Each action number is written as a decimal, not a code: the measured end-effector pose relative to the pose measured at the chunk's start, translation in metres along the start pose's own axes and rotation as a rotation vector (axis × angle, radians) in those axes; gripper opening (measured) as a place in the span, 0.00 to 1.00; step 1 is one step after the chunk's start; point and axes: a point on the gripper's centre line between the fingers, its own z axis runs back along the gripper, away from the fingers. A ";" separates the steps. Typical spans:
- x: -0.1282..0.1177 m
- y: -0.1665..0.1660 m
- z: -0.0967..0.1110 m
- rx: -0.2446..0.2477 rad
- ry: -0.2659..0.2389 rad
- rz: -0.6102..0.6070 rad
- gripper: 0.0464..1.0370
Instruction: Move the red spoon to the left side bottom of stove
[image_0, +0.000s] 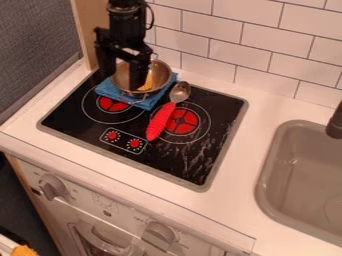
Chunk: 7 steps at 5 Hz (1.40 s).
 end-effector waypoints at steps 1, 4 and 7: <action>-0.016 0.009 0.035 -0.015 -0.081 0.002 0.96; -0.045 -0.055 -0.006 -0.001 0.009 -0.090 0.96; 0.007 -0.084 -0.056 -0.007 0.028 0.074 0.96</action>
